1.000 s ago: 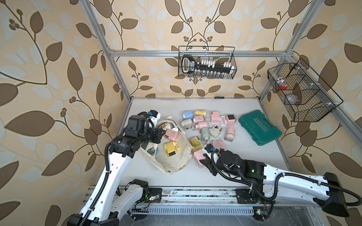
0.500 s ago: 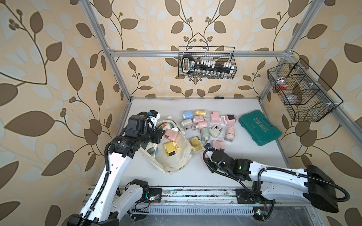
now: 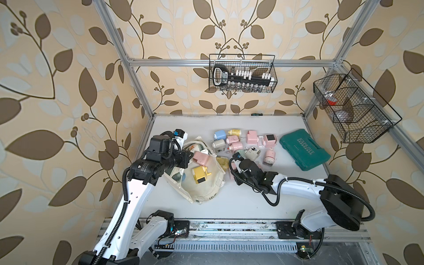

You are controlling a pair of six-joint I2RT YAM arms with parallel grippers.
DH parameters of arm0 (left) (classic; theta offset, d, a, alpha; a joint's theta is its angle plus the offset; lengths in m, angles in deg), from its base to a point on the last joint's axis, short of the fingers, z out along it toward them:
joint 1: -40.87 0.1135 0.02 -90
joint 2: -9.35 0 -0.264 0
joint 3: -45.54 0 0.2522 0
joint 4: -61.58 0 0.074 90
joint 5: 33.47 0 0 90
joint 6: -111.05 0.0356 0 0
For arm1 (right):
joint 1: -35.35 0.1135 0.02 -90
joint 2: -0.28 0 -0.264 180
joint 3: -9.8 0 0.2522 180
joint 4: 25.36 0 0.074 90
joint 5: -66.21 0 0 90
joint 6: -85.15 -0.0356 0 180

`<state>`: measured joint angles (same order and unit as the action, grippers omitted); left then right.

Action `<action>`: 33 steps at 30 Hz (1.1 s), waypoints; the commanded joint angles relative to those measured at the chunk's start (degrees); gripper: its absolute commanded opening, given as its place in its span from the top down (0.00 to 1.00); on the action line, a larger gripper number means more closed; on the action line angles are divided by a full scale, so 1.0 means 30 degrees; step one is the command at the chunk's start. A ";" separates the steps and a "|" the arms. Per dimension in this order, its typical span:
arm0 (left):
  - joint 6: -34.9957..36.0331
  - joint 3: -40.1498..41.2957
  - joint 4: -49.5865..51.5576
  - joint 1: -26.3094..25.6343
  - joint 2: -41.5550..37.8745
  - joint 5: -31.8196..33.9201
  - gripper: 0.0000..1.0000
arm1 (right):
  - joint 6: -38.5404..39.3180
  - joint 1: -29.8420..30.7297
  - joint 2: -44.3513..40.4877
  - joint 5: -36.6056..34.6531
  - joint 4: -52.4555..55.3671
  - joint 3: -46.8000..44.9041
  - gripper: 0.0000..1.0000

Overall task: Take out the pencil sharpeners from the tote bags
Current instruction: Place the pencil sharpener at the center of the board.

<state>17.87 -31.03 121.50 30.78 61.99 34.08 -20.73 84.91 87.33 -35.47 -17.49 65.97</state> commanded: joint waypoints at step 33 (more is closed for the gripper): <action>0.0185 0.0163 -0.0221 0.0081 -0.0524 0.0114 1.00 | 0.1836 0.3306 -0.8782 0.4404 0.2405 0.0638 0.26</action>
<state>17.87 -30.66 122.30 30.83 61.47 35.61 -16.20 90.68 60.31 -23.89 -11.70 68.03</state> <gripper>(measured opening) 0.048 0.755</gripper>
